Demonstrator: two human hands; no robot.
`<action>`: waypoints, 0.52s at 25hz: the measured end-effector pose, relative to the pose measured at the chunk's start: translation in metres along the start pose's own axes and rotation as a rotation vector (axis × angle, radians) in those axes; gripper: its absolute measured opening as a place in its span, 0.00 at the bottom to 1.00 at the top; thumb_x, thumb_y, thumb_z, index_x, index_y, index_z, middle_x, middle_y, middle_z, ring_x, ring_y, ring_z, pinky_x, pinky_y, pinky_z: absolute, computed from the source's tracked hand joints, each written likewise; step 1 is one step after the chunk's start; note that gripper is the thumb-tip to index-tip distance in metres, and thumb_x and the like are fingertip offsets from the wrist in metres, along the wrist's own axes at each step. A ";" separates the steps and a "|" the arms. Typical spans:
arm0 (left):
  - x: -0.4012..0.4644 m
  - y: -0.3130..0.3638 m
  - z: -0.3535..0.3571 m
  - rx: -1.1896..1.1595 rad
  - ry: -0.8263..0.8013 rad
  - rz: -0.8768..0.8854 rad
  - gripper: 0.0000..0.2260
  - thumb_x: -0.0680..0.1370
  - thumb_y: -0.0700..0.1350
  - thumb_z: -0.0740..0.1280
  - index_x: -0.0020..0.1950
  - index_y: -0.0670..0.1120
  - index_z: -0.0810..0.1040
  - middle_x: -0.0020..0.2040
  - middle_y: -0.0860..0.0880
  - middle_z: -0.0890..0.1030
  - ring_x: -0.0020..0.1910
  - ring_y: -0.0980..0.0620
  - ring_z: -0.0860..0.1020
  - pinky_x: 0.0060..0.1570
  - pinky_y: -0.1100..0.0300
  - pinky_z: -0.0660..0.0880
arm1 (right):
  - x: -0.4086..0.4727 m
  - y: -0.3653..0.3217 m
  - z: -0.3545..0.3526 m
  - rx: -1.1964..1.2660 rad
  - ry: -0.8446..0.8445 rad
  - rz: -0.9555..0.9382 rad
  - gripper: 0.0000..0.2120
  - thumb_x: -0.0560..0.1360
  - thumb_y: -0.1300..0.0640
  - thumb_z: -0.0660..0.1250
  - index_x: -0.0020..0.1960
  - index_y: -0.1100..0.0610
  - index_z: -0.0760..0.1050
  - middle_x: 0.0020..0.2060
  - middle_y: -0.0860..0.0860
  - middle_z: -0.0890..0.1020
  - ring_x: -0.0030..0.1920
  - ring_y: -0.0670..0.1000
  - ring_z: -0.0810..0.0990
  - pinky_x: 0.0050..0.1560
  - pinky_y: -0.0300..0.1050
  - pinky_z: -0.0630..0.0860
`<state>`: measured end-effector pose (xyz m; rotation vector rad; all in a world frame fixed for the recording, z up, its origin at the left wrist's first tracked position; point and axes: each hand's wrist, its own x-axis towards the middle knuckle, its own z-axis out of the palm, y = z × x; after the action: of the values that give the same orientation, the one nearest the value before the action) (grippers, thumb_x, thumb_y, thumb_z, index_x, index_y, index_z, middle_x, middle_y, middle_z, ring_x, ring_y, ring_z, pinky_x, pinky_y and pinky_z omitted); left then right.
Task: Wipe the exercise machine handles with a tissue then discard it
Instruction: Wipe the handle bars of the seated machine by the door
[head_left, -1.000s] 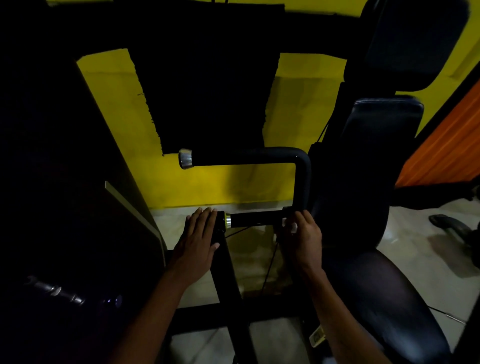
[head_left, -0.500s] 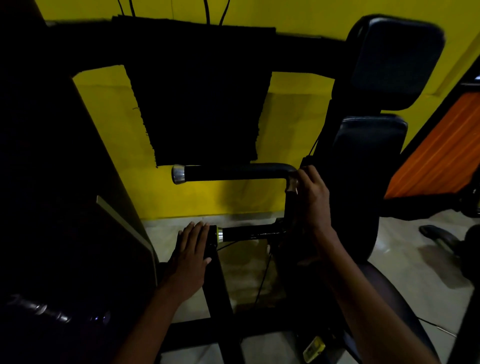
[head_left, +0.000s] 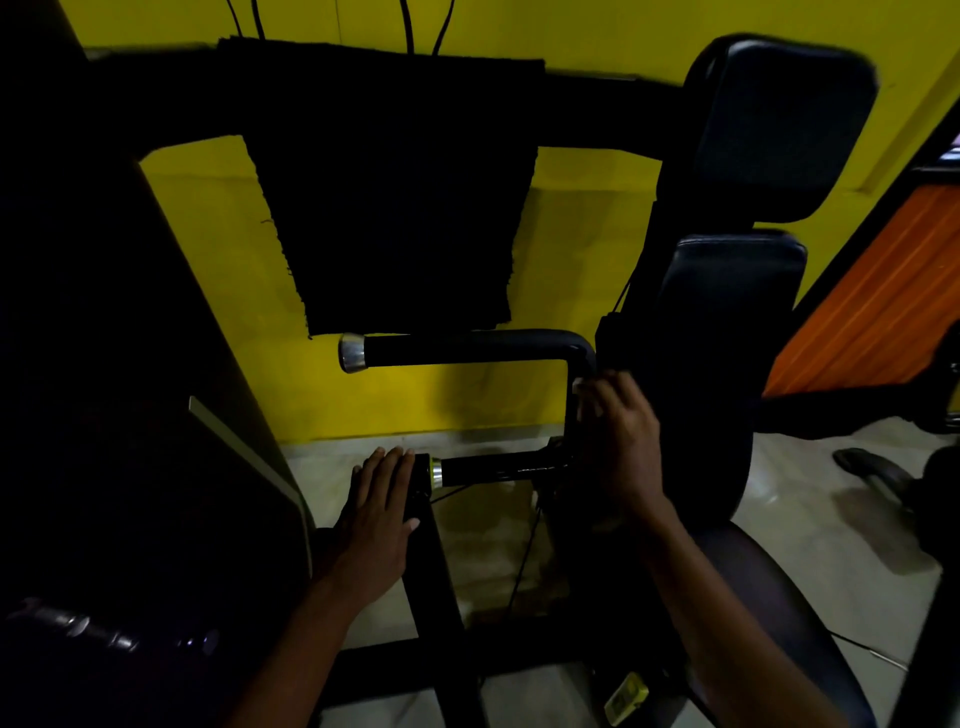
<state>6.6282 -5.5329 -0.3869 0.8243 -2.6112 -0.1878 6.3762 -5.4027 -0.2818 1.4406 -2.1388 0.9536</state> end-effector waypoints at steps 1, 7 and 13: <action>0.000 -0.001 0.001 -0.001 -0.001 -0.003 0.41 0.68 0.44 0.76 0.75 0.41 0.57 0.72 0.41 0.66 0.72 0.42 0.59 0.70 0.49 0.51 | 0.015 0.000 -0.006 0.020 0.041 0.013 0.11 0.70 0.66 0.71 0.53 0.64 0.78 0.48 0.58 0.77 0.43 0.54 0.78 0.40 0.46 0.78; 0.001 0.000 0.000 -0.022 -0.012 0.000 0.40 0.69 0.43 0.75 0.75 0.41 0.57 0.73 0.42 0.65 0.72 0.42 0.58 0.71 0.47 0.54 | -0.002 0.011 -0.001 0.064 0.009 0.062 0.12 0.71 0.69 0.67 0.54 0.64 0.77 0.50 0.58 0.77 0.47 0.56 0.77 0.45 0.49 0.77; 0.001 0.002 -0.001 -0.064 0.009 -0.007 0.41 0.69 0.40 0.75 0.75 0.42 0.57 0.73 0.41 0.64 0.73 0.42 0.57 0.71 0.52 0.46 | -0.047 0.019 0.011 0.060 -0.137 0.144 0.14 0.67 0.68 0.73 0.51 0.61 0.77 0.47 0.54 0.77 0.43 0.52 0.78 0.40 0.50 0.79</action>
<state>6.6269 -5.5320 -0.3854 0.8109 -2.5795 -0.2679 6.3780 -5.3758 -0.3257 1.4336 -2.3588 1.0045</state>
